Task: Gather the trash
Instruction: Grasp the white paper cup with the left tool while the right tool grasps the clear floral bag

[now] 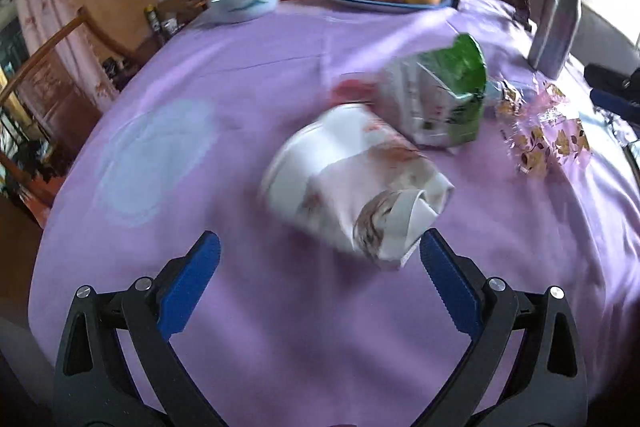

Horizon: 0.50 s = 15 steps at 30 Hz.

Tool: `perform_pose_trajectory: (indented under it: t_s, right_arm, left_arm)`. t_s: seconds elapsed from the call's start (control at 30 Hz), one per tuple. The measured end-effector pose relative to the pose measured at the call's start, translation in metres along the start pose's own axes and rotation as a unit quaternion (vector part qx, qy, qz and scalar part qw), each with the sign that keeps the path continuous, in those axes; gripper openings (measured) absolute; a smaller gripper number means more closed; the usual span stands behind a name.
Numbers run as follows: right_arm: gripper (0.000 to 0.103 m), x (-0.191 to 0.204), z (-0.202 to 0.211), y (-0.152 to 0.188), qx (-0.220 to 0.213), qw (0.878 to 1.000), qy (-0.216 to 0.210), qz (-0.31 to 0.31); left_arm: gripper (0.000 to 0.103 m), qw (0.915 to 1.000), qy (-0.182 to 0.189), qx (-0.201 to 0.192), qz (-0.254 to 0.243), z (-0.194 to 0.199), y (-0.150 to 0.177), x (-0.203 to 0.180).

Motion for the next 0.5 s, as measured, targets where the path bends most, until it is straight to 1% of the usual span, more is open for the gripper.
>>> perform_pose_trajectory:
  t_s: [0.07, 0.1, 0.13, 0.17, 0.23, 0.3, 0.37, 0.43, 0.5]
  right_arm:
    - [0.090, 0.002, -0.002, 0.001, 0.003, 1.000, 0.011, 0.009]
    - [0.090, 0.002, -0.004, 0.002, 0.005, 1.000, 0.010, 0.009]
    - [0.090, 0.004, -0.004, 0.003, 0.007, 1.000, 0.007, 0.008]
    - [0.090, 0.004, -0.005, 0.004, 0.009, 1.000, 0.004, 0.006]
    - [0.090, 0.006, -0.008, 0.006, 0.014, 1.000, 0.001, 0.006]
    - [0.090, 0.004, -0.010, 0.007, 0.017, 1.000, 0.007, 0.008]
    - [0.090, 0.001, -0.010, 0.006, 0.017, 1.000, 0.015, 0.009]
    - [0.090, -0.001, -0.009, 0.006, 0.015, 1.000, 0.009, 0.000]
    - [0.090, -0.002, -0.007, 0.005, 0.014, 1.000, -0.002, -0.010]
  left_arm:
    - [0.096, 0.9997, 0.002, -0.002, 0.025, 0.010, 0.001, 0.019]
    - [0.096, 0.9990, 0.012, -0.001, 0.044, 0.014, 0.000, 0.024]
    - [0.096, 0.9978, 0.028, 0.000, 0.060, 0.017, 0.001, 0.024]
    - [0.096, 0.9953, 0.057, 0.003, 0.078, 0.020, 0.000, 0.020]
    - [0.096, 0.9936, 0.081, -0.002, 0.079, 0.022, -0.002, 0.006]
    - [0.096, 0.9955, 0.072, -0.013, 0.061, 0.018, -0.005, -0.008]
    - [0.096, 0.9985, 0.043, -0.021, 0.026, 0.012, -0.008, -0.022]
    - [0.096, 0.9995, 0.019, -0.023, -0.005, 0.004, -0.009, -0.033]
    - [0.096, 0.9997, 0.000, -0.017, -0.018, -0.005, -0.010, -0.038]
Point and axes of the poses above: each gripper's, at about its wrist camera, not at the fingertips, and z roughly against the way its jaws point, x to its left, y to its underside, the point moved 9 cm from there along -z, roughly the way its jaws point, and after that the axes turned 12 degrees about z, right-handed, at the moved point
